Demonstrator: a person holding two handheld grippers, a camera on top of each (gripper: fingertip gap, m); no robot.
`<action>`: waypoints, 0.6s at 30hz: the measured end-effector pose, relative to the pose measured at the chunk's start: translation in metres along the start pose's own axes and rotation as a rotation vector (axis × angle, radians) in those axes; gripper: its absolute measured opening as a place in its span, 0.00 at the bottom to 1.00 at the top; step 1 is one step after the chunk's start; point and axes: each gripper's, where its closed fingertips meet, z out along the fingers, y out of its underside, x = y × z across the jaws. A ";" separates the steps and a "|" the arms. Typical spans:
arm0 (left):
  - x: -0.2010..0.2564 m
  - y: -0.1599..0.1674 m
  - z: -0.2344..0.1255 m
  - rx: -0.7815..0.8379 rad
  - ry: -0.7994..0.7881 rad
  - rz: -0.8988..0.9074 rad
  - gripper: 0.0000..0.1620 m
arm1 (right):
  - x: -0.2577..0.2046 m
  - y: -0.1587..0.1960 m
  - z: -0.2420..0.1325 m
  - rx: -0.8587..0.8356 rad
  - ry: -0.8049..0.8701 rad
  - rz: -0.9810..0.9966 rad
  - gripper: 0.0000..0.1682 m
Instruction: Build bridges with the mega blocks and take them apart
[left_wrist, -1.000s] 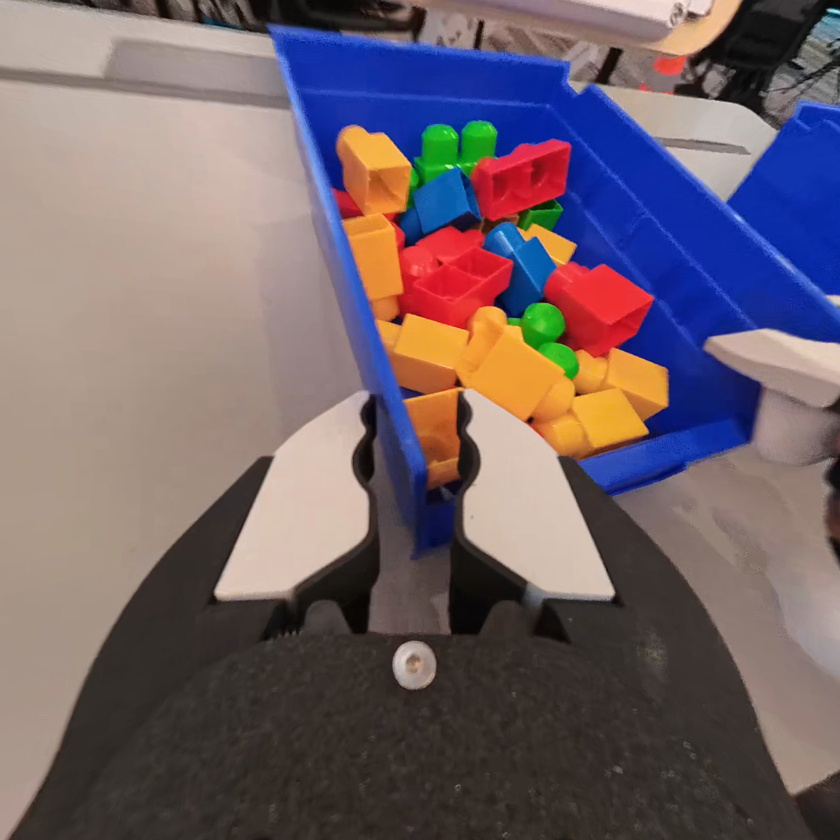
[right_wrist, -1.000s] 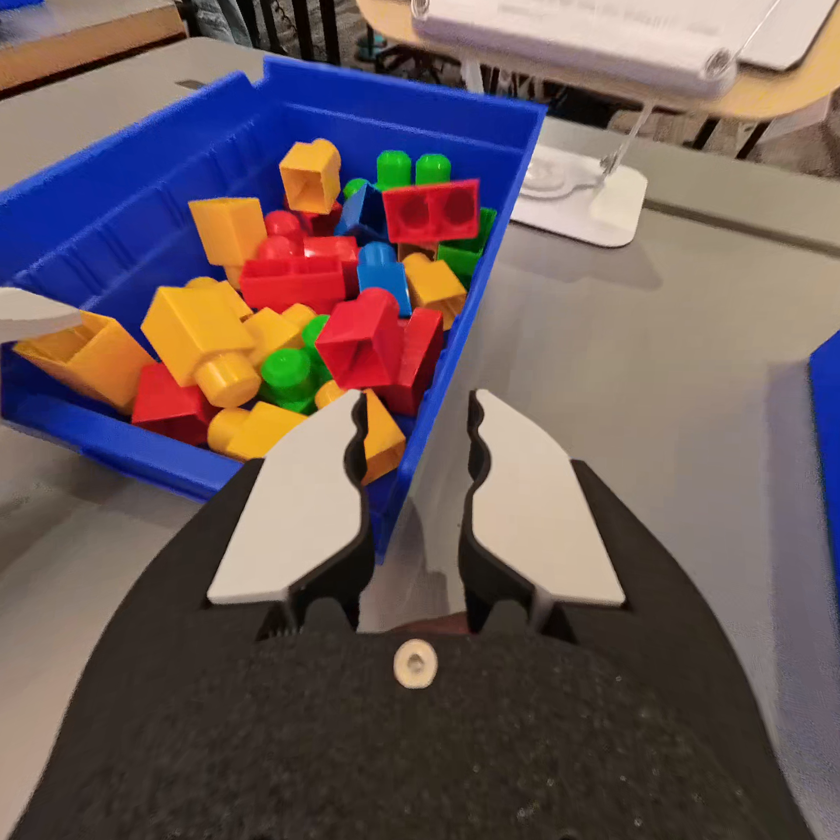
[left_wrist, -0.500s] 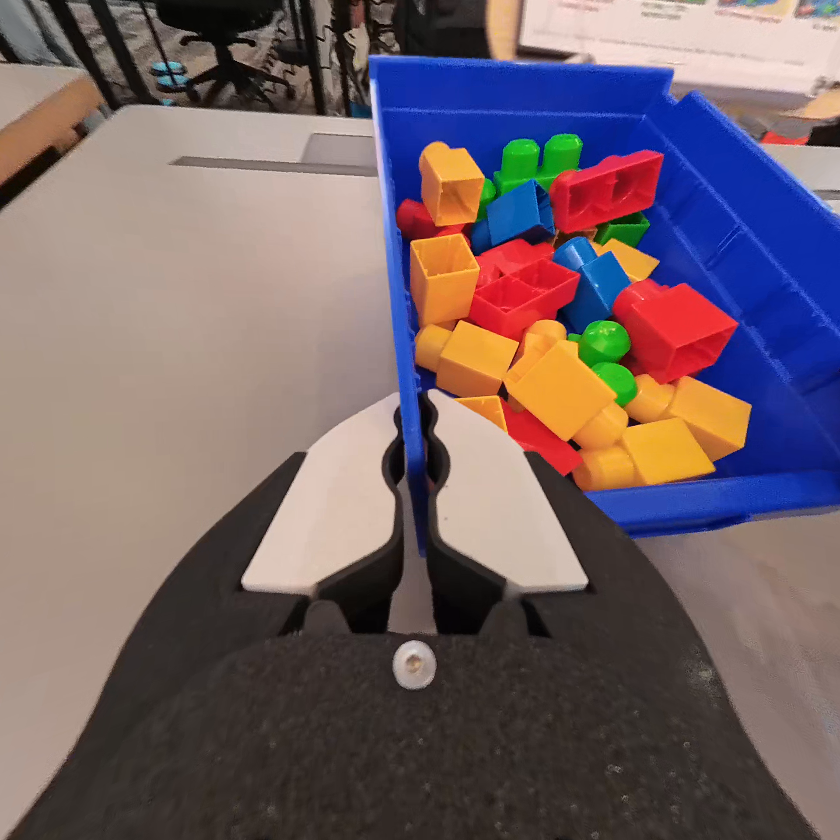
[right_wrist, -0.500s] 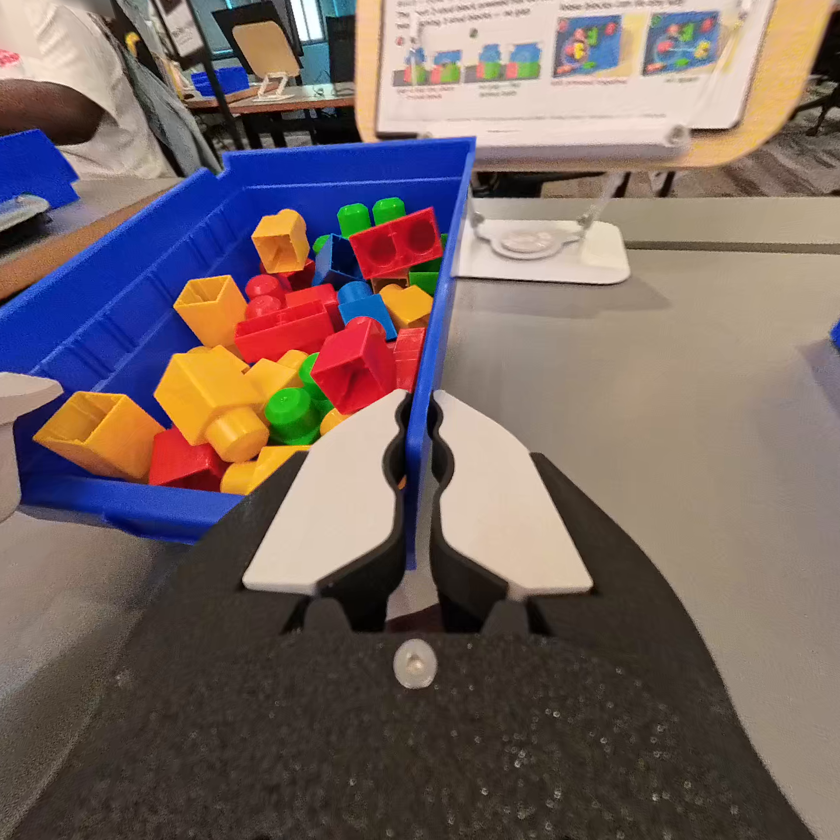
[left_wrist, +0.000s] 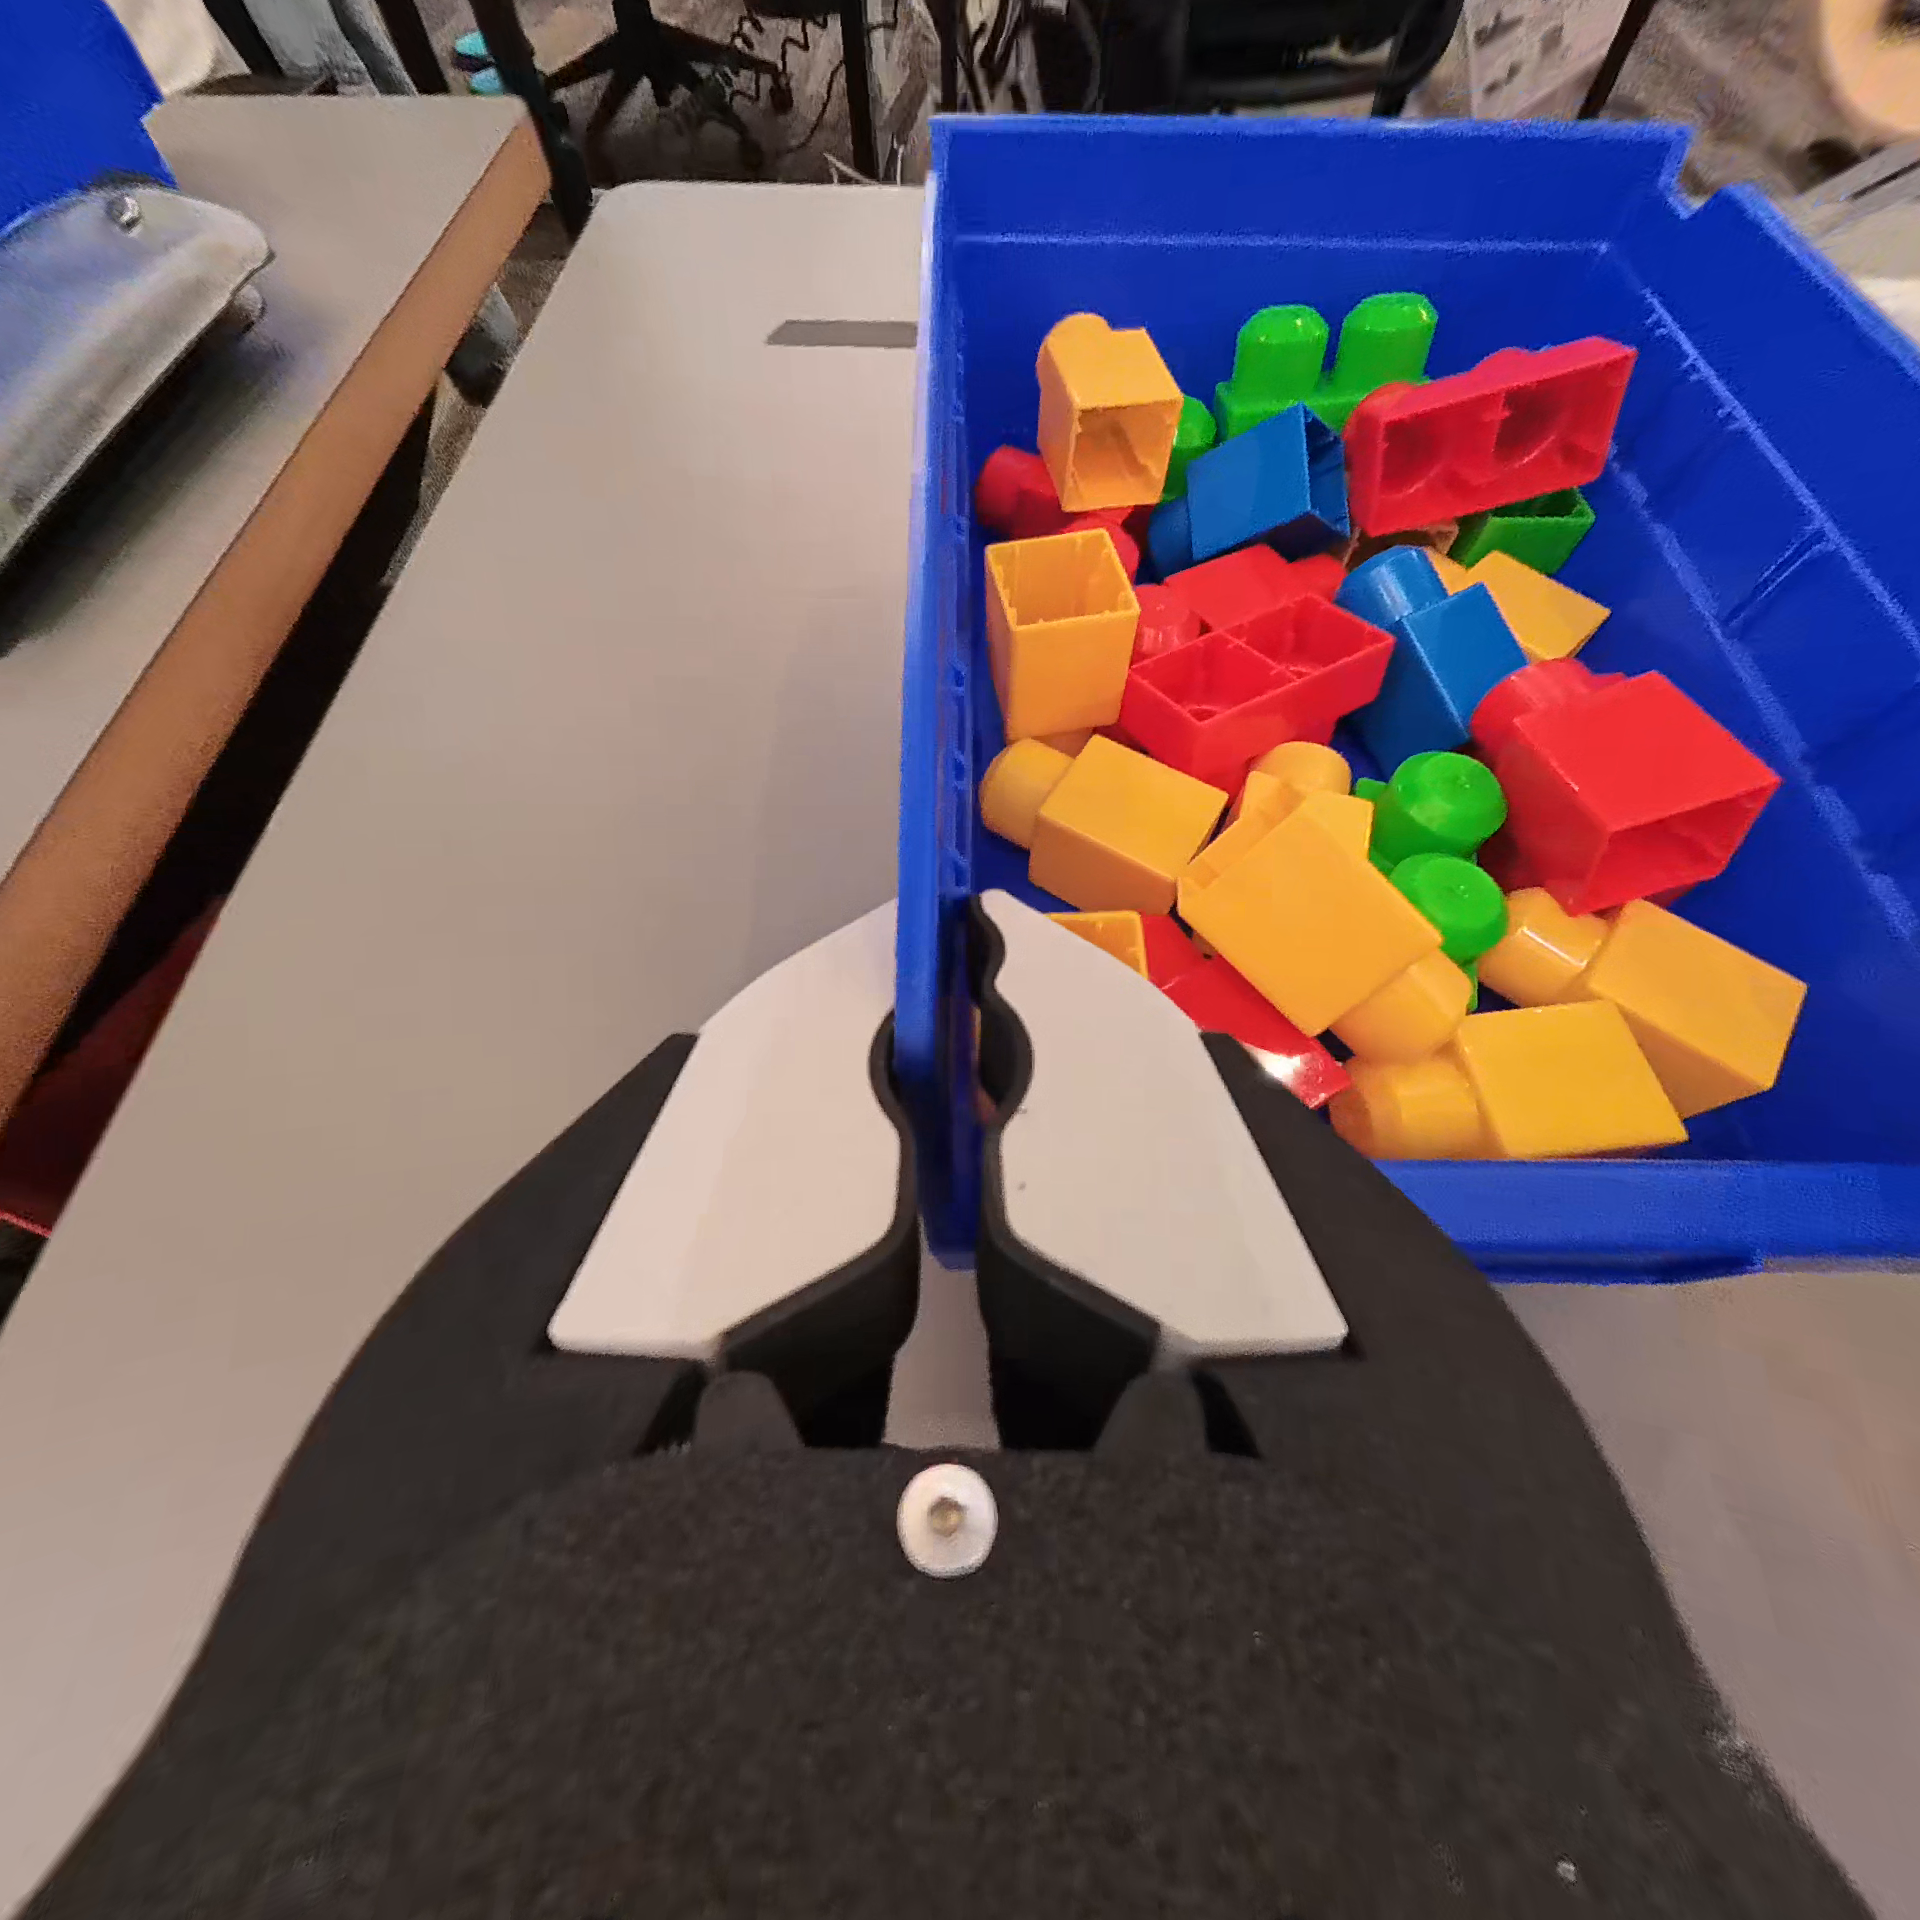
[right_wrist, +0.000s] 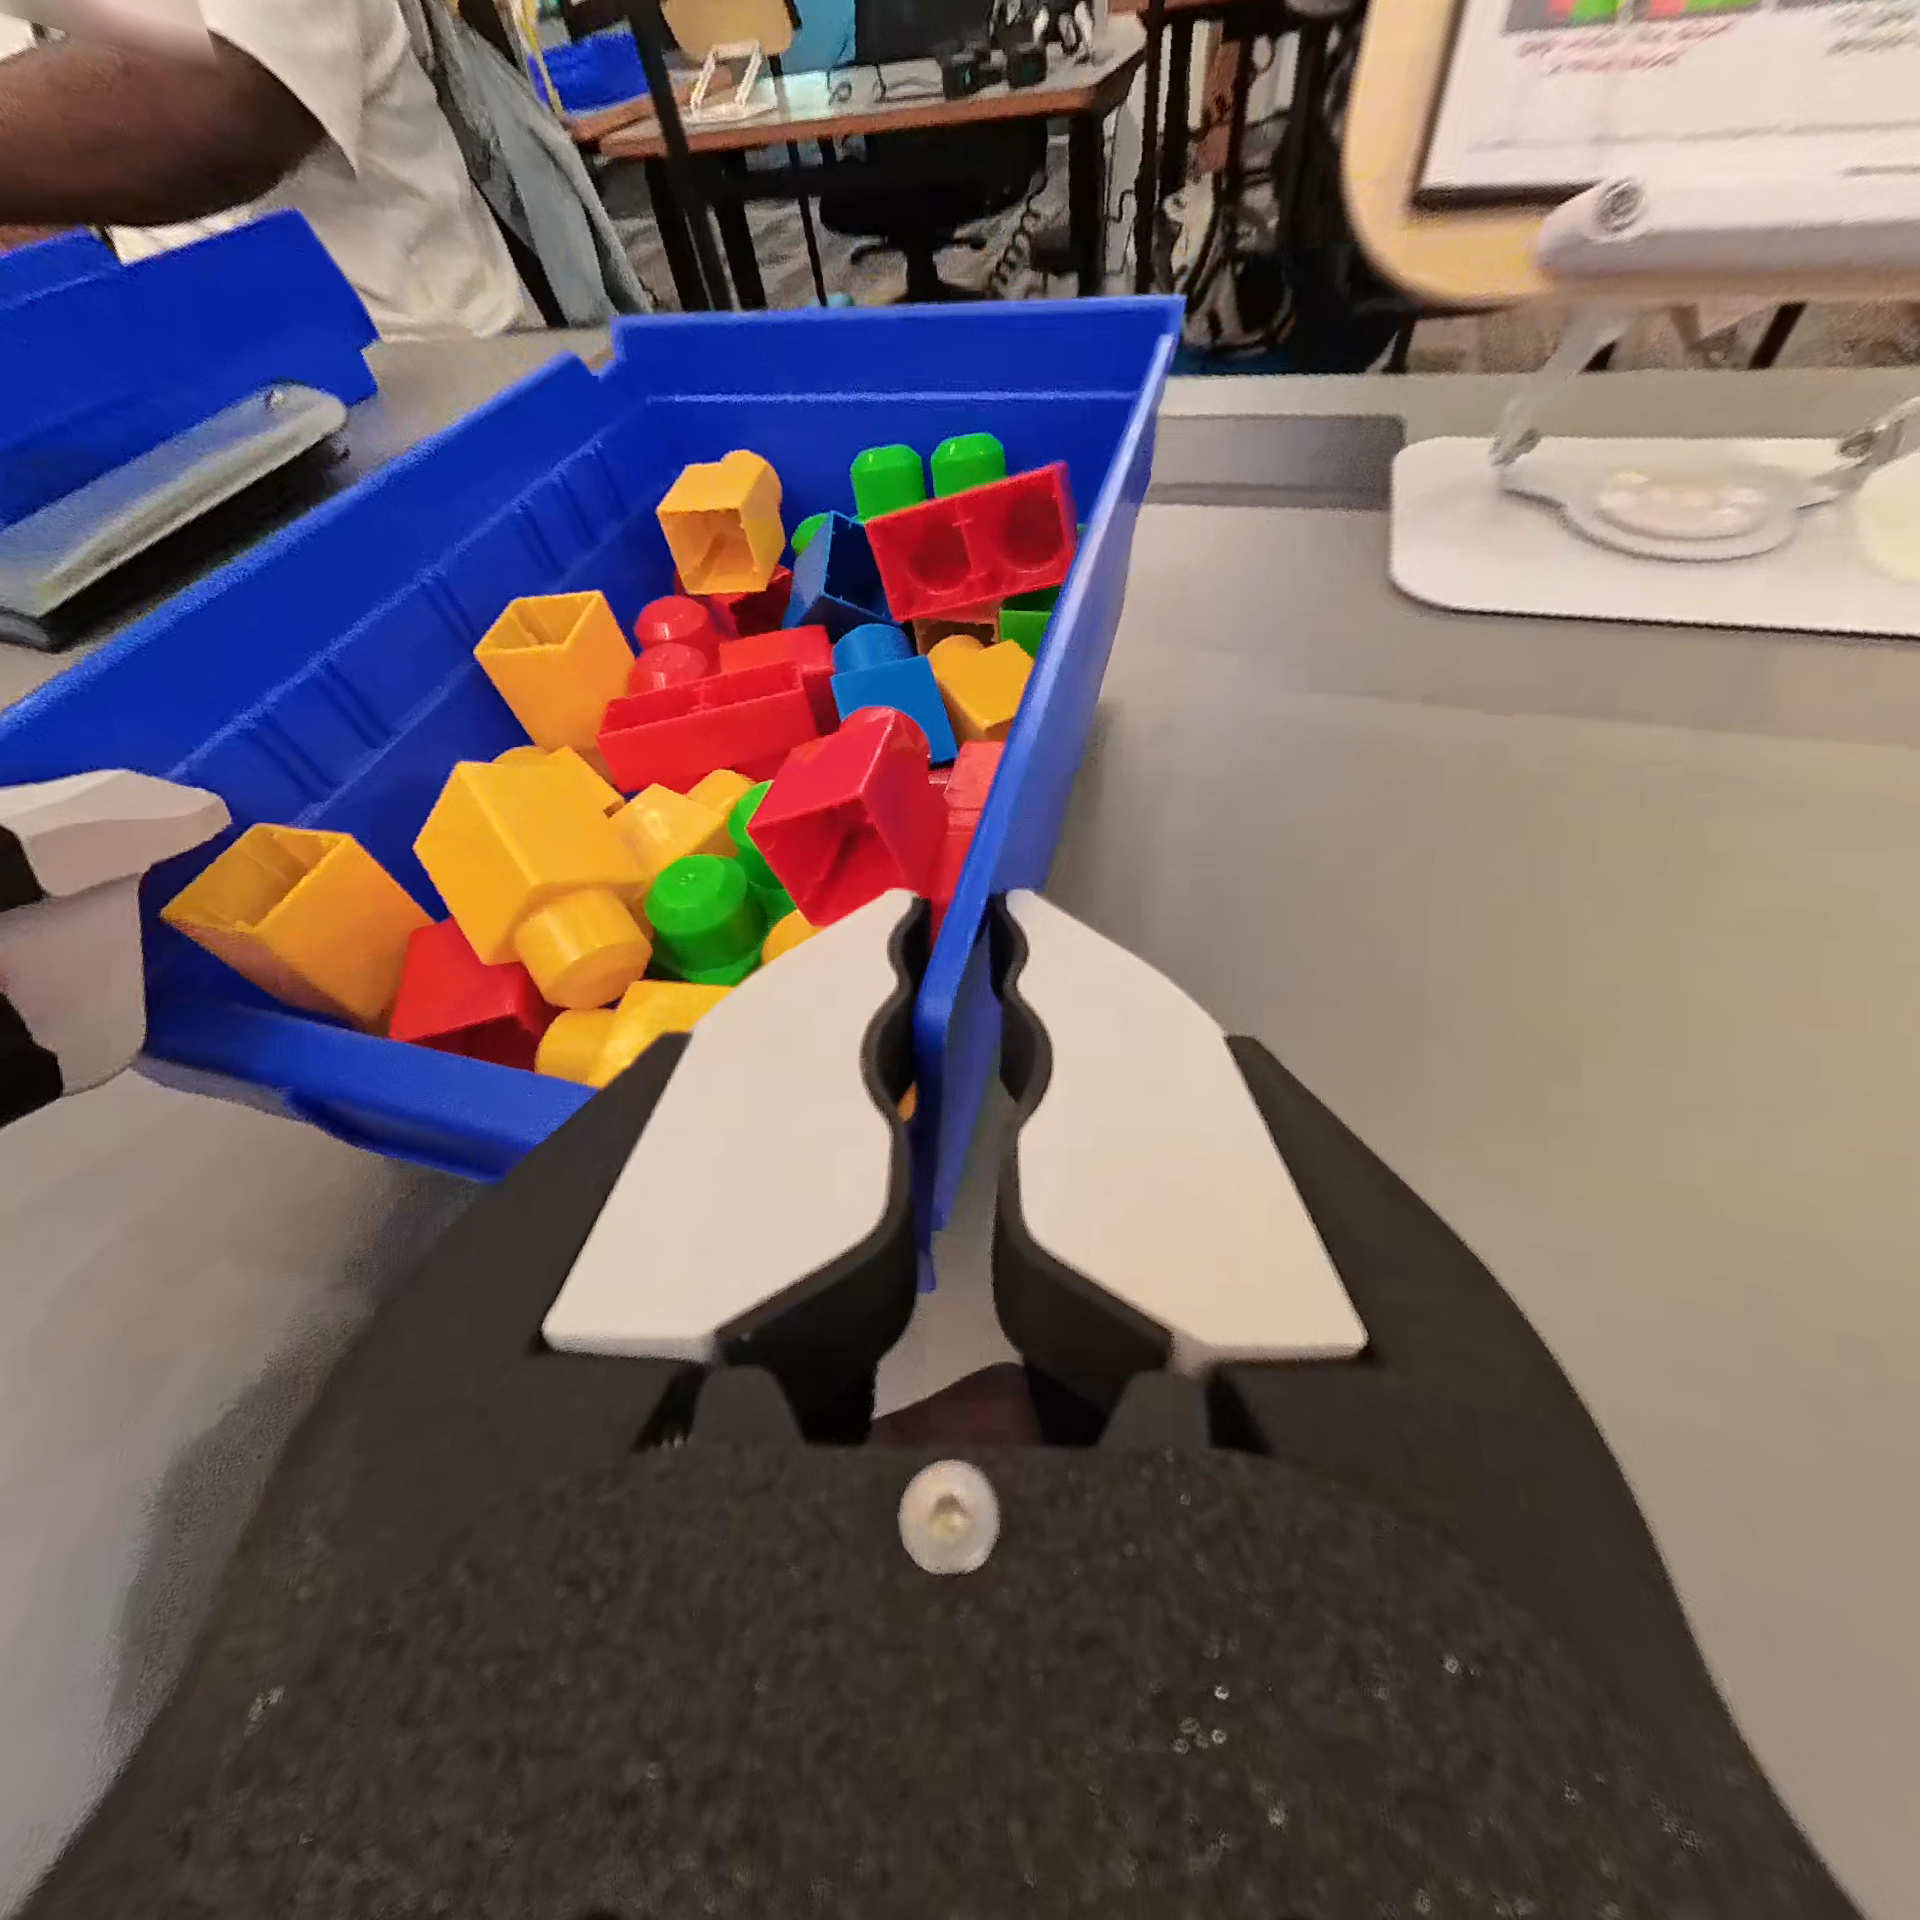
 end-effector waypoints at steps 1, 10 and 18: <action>-0.008 0.002 0.005 -0.011 0.004 0.011 0.03 | -0.006 0.004 0.006 -0.013 0.006 -0.003 0.06; -0.042 0.007 0.036 -0.009 0.067 0.013 0.03 | -0.035 0.015 0.029 0.013 0.022 -0.017 0.09; -0.066 0.003 0.038 -0.016 -0.032 -0.033 0.27 | -0.051 0.004 0.031 -0.019 -0.131 -0.082 0.22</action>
